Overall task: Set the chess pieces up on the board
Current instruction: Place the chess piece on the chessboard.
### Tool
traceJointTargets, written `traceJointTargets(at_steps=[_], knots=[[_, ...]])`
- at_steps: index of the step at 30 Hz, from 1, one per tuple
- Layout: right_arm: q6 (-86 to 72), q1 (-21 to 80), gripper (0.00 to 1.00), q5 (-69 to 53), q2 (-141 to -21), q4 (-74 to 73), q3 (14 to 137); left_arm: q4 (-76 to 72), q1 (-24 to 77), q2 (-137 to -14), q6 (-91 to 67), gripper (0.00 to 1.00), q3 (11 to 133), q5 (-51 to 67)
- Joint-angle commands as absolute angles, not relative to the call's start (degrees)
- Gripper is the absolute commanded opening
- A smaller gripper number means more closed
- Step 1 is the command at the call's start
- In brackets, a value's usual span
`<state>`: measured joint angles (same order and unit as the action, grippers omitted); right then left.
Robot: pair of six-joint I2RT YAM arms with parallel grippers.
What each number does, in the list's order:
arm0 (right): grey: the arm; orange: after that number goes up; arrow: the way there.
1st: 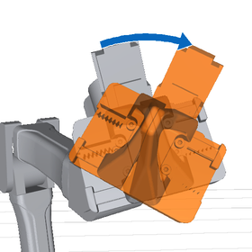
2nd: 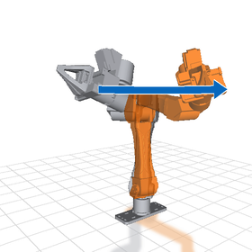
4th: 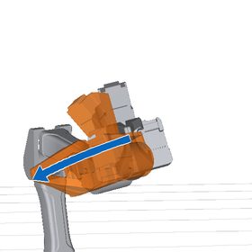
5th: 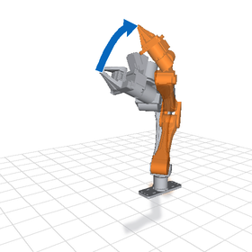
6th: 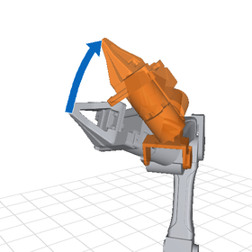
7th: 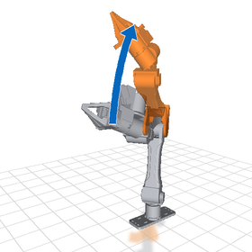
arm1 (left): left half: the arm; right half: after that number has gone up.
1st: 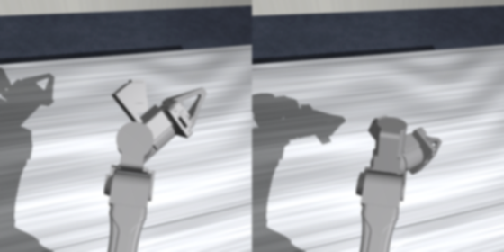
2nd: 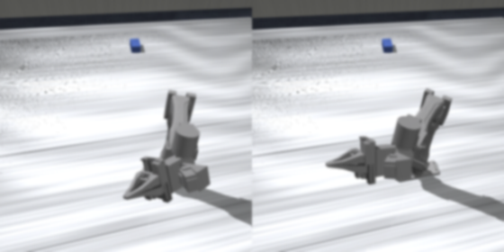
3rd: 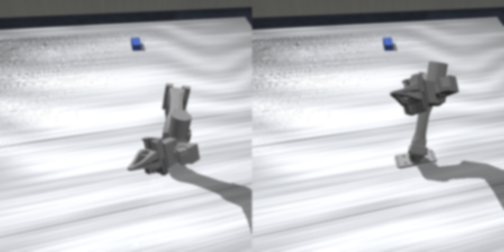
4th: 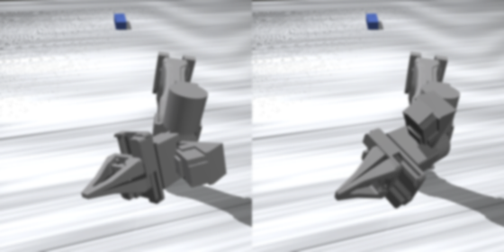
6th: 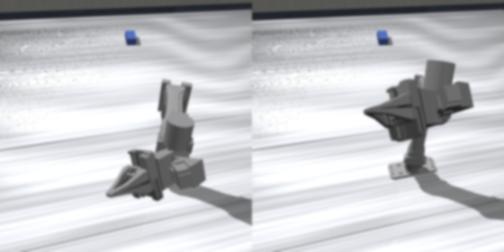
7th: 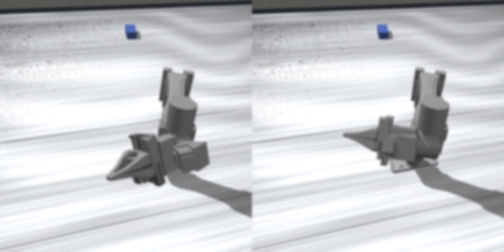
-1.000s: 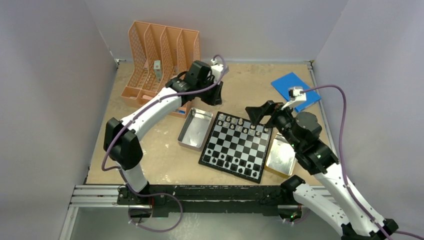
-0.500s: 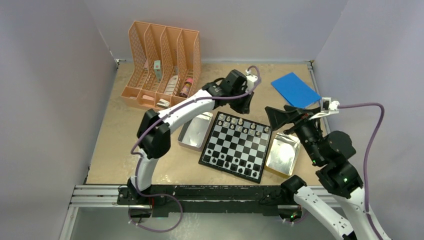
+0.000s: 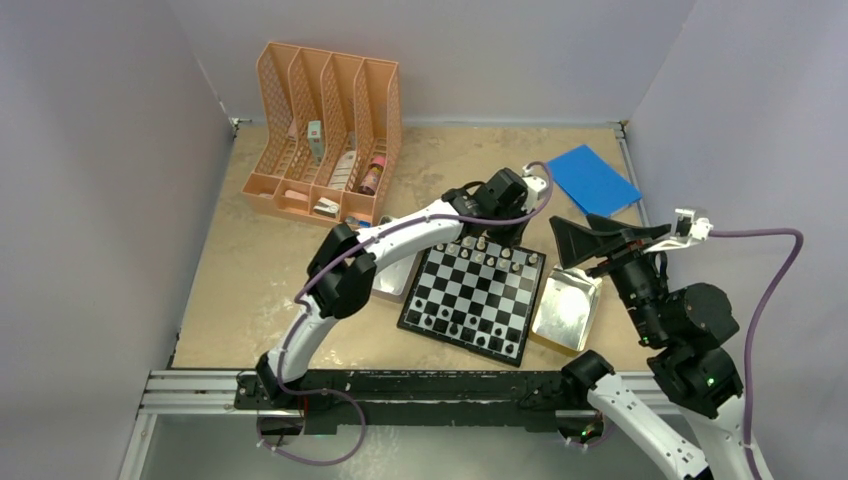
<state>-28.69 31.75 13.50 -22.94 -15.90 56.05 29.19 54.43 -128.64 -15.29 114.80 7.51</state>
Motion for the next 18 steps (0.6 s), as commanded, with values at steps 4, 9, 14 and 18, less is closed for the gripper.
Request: traceJointTargets(at_steps=[4, 9, 14, 18], knots=[[-28.8, 31.5, 0.99, 15.3, -22.0, -14.7, 57.4, 23.2, 55.8, -131.0, -11.7, 0.04, 118.7, 3.3], [-29.0, 31.5, 0.99, 15.4, -21.3, -15.4, 57.5, 23.7, 56.2, -133.1, -10.5, 0.04, 120.8, 3.3], [-29.1, 31.5, 0.99, 15.4, -20.9, -15.8, 57.6, 24.1, 57.2, -135.0, -8.7, 0.05, 122.1, 2.2], [-29.1, 31.5, 0.99, 15.4, -20.3, -16.0, 57.6, 24.5, 57.4, -135.6, -8.6, 0.05, 122.1, 1.5]])
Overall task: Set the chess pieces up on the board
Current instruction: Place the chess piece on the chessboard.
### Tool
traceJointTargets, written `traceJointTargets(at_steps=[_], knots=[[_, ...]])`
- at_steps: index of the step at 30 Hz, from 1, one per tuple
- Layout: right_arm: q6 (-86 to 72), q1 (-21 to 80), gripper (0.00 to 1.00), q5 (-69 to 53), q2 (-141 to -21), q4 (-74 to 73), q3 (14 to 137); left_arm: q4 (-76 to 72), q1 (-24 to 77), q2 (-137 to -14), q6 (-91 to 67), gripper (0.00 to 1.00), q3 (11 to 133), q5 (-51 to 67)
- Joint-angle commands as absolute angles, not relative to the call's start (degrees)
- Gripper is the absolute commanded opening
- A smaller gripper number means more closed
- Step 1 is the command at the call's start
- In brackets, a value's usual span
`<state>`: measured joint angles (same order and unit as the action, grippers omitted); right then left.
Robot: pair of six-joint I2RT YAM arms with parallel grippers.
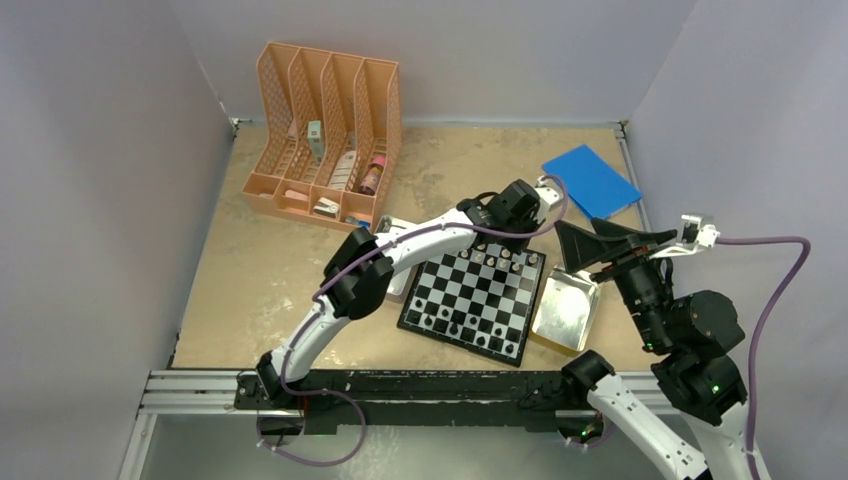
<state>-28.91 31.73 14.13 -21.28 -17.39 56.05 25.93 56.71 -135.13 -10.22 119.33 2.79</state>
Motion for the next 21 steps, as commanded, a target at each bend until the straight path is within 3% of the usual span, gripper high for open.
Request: traceJointTargets(at_steps=[1, 21], knots=[[-29.1, 31.5, 0.99, 15.4, -20.3, -16.1, 57.6, 24.6, 57.5, -135.8, -8.5, 0.05, 122.1, 1.4], [-28.6, 31.5, 0.99, 14.9, -20.1, -16.4, 57.8, 26.7, 58.5, -137.6, -6.9, 0.1, 123.5, -1.3]])
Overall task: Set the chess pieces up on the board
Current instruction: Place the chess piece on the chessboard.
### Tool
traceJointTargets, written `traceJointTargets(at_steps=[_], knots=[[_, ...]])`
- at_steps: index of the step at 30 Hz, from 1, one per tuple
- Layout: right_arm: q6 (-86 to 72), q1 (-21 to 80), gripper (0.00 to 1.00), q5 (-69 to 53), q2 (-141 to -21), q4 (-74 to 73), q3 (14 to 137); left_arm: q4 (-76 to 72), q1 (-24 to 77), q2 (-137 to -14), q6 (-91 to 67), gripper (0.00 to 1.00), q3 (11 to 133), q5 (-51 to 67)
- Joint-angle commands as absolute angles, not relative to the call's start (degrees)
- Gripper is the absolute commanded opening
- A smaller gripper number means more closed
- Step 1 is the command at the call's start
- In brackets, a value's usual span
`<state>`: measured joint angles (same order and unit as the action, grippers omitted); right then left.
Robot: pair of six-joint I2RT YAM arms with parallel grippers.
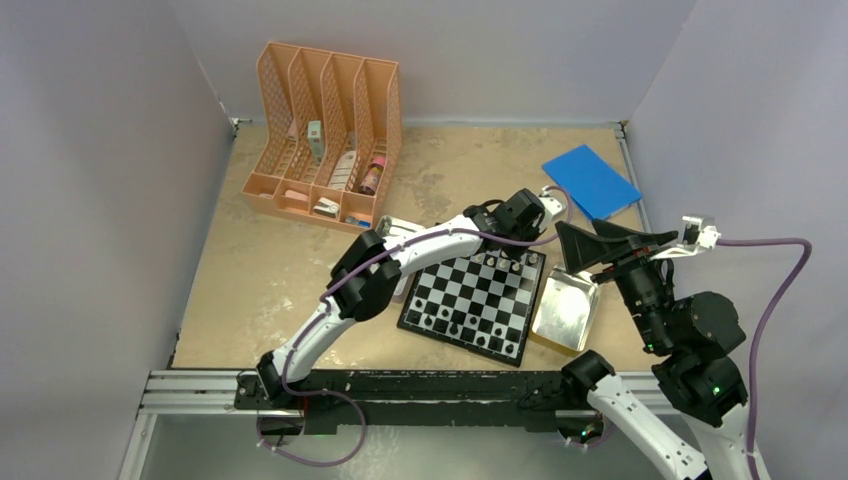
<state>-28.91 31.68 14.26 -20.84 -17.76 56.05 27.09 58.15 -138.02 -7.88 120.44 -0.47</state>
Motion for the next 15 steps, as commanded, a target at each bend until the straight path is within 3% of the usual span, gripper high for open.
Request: traceJointTargets(at_steps=[1, 15], knots=[[-28.6, 31.5, 0.99, 14.9, -20.0, -16.4, 57.8, 26.8, 58.6, -137.6, -6.9, 0.1, 123.6, -1.2], [-28.5, 31.5, 0.99, 14.9, -19.5, -16.7, 58.1, 27.9, 59.1, -138.6, -6.4, 0.15, 124.7, -0.7]])
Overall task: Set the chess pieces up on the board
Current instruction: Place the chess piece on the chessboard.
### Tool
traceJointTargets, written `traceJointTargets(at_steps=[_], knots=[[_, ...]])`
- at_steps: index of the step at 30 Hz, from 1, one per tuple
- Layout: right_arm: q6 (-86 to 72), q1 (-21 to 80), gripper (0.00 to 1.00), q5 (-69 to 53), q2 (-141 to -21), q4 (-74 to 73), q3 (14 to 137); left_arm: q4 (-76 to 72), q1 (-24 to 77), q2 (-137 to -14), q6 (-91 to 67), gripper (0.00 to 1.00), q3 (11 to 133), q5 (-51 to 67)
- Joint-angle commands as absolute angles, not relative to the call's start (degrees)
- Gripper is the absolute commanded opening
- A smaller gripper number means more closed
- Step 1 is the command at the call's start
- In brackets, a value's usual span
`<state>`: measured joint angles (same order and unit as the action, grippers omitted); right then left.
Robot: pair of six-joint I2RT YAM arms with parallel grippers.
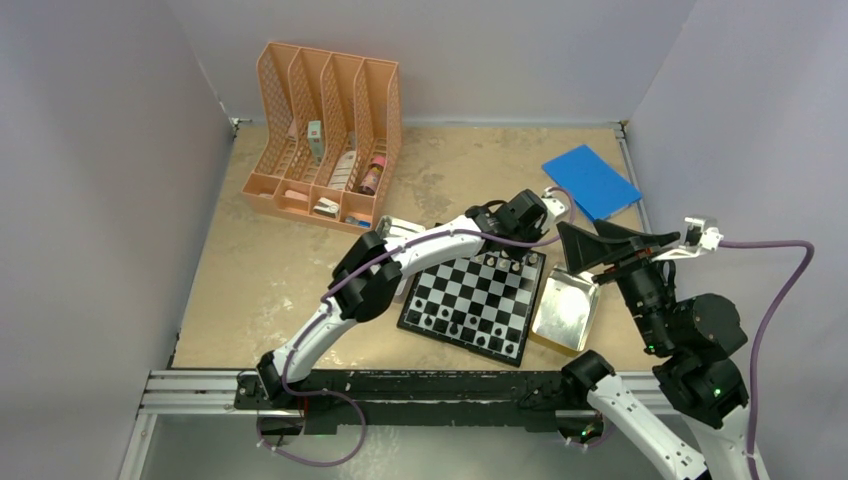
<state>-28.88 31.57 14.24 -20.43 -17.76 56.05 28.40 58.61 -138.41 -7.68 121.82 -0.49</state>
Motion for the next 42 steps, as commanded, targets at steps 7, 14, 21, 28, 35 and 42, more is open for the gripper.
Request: traceJointTargets(at_steps=[7, 14, 21, 28, 35, 42], knots=[[-28.2, 31.5, 0.99, 15.0, -19.3, -17.0, 58.3, 28.3, 59.1, -139.0, -6.2, 0.16, 124.6, -0.8], [-28.1, 31.5, 0.99, 15.1, -19.2, -17.0, 58.4, 28.6, 59.1, -139.2, -6.1, 0.17, 124.5, -1.3], [-28.2, 31.5, 0.99, 14.9, -19.4, -16.6, 58.2, 28.9, 59.1, -139.2, -5.8, 0.19, 124.3, -1.6], [-28.4, 31.5, 0.99, 14.9, -19.6, -16.3, 58.0, 29.0, 59.1, -139.2, -5.6, 0.21, 124.0, -1.6], [-28.3, 31.5, 0.99, 14.9, -19.8, -16.1, 57.4, 29.1, 59.2, -138.8, -5.4, 0.17, 124.1, -0.7], [-28.7, 31.5, 0.99, 14.4, -20.1, -15.6, 57.2, 29.2, 59.5, -137.9, -5.4, 0.13, 123.8, -0.3]])
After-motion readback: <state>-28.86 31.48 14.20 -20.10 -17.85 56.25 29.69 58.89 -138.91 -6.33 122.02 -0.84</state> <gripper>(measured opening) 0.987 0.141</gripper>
